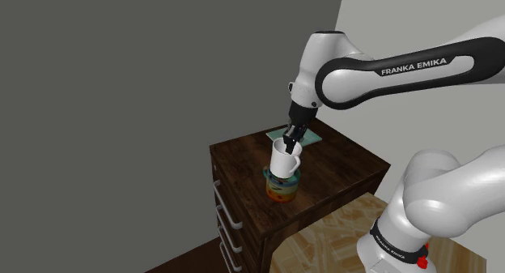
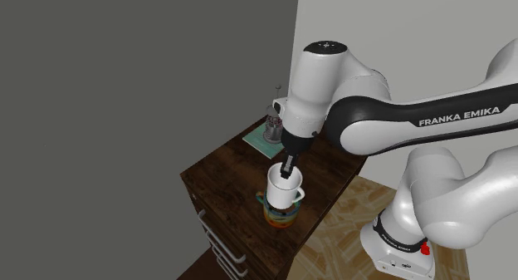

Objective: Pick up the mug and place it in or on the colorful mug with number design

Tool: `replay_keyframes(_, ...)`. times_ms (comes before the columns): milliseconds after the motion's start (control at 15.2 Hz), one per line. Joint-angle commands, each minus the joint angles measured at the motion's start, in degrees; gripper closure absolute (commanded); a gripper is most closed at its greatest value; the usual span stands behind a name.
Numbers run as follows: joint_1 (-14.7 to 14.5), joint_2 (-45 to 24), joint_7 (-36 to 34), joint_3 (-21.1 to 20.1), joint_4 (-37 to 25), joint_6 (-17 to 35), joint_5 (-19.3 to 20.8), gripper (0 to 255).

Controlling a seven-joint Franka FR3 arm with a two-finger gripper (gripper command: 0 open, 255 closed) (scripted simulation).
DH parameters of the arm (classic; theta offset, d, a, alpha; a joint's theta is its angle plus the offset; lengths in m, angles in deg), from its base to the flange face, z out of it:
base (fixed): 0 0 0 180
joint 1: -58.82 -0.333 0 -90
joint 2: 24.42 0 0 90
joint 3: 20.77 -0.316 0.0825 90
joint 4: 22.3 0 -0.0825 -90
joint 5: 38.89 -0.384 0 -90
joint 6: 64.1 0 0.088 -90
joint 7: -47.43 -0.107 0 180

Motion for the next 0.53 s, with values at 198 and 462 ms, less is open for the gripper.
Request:
replay_keyframes(198,0.0,0.0,0.0,0.0,0.0,0.0,0.0,0)
replay_keyframes(462,0.1,0.8,-0.1,0.2,-1.4,-2.2,0.2,0)
